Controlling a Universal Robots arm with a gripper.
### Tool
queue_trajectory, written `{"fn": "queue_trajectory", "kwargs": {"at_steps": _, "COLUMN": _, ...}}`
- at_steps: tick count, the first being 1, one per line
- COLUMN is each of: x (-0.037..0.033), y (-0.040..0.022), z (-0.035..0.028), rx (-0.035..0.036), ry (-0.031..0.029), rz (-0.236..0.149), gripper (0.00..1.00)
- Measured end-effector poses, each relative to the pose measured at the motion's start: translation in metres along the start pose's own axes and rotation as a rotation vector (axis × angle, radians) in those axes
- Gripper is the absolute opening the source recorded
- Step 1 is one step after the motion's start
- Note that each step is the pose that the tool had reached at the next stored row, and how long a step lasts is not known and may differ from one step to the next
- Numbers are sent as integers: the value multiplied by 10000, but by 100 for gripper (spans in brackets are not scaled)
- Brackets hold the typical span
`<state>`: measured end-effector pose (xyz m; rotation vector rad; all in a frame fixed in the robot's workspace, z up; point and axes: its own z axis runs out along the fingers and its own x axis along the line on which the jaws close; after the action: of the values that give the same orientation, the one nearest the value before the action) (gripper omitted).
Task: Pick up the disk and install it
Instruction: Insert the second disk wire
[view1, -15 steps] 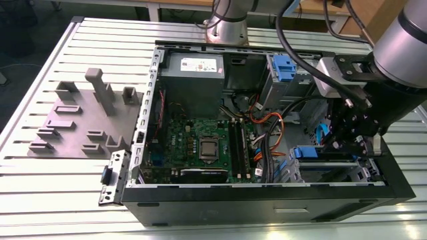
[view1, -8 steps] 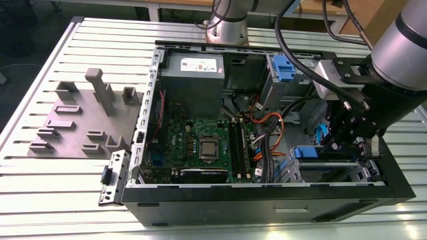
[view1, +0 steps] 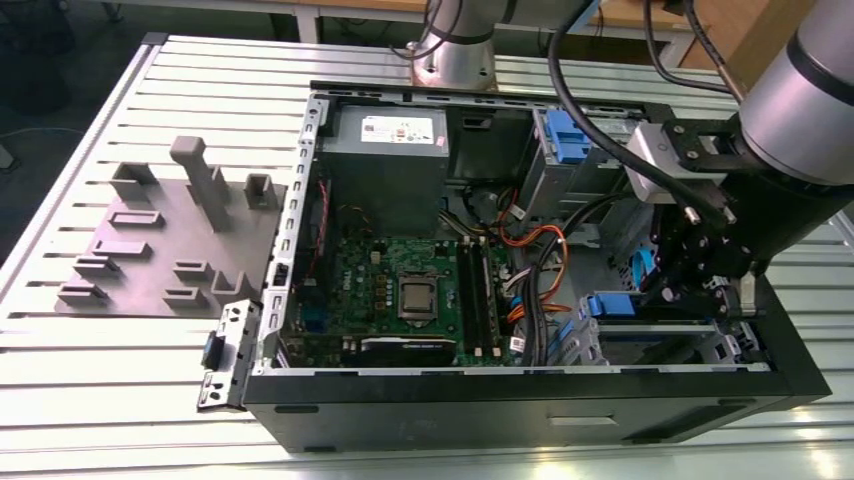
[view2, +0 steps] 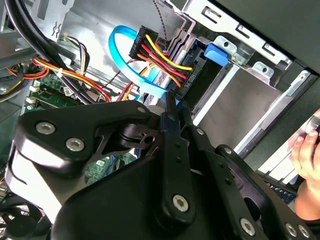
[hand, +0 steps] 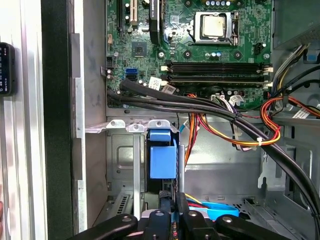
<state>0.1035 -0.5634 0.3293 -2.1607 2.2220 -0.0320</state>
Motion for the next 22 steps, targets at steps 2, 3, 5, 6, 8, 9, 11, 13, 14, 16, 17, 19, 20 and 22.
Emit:
{"fn": "queue_trajectory", "kwargs": {"at_steps": 2, "x": 0, "y": 0, "z": 1, "rx": 0, "ry": -5, "rz": 0, "gripper": 17}}
{"fn": "queue_trajectory", "kwargs": {"at_steps": 3, "x": 0, "y": 0, "z": -2, "rx": 1, "ry": -8, "rz": 1, "gripper": 17}}
{"fn": "queue_trajectory", "kwargs": {"at_steps": 5, "x": -1, "y": -2, "z": -38, "rx": 1, "ry": -10, "rz": 1, "gripper": 24}}
{"fn": "queue_trajectory", "kwargs": {"at_steps": 6, "x": -1, "y": -3, "z": -71, "rx": 0, "ry": -6, "rz": 1, "gripper": 24}}
{"fn": "queue_trajectory", "kwargs": {"at_steps": 8, "x": -2, "y": -6, "z": -136, "rx": 0, "ry": -7, "rz": 1, "gripper": 24}}
{"fn": "queue_trajectory", "kwargs": {"at_steps": 9, "x": -3, "y": -7, "z": -164, "rx": -1, "ry": -6, "rz": 0, "gripper": 24}}
{"fn": "queue_trajectory", "kwargs": {"at_steps": 11, "x": -4, "y": -8, "z": -188, "rx": -3, "ry": -7, "rz": 0, "gripper": 24}}
{"fn": "queue_trajectory", "kwargs": {"at_steps": 13, "x": -4, "y": -8, "z": -188, "rx": -4, "ry": -8, "rz": 0, "gripper": 22}}
{"fn": "queue_trajectory", "kwargs": {"at_steps": 14, "x": -4, "y": -8, "z": -188, "rx": -3, "ry": -8, "rz": 0, "gripper": 22}}
{"fn": "queue_trajectory", "kwargs": {"at_steps": 16, "x": -4, "y": -8, "z": -189, "rx": -4, "ry": -7, "rz": 1, "gripper": 11}}
{"fn": "queue_trajectory", "kwargs": {"at_steps": 17, "x": -4, "y": -8, "z": -189, "rx": -4, "ry": -6, "rz": 0, "gripper": 11}}
{"fn": "queue_trajectory", "kwargs": {"at_steps": 19, "x": -4, "y": -8, "z": -189, "rx": -4, "ry": -6, "rz": 1, "gripper": 11}}
{"fn": "queue_trajectory", "kwargs": {"at_steps": 20, "x": -4, "y": -8, "z": -189, "rx": -4, "ry": -7, "rz": 0, "gripper": 11}}
{"fn": "queue_trajectory", "kwargs": {"at_steps": 22, "x": -4, "y": -8, "z": -189, "rx": -6, "ry": -6, "rz": 1, "gripper": 11}}
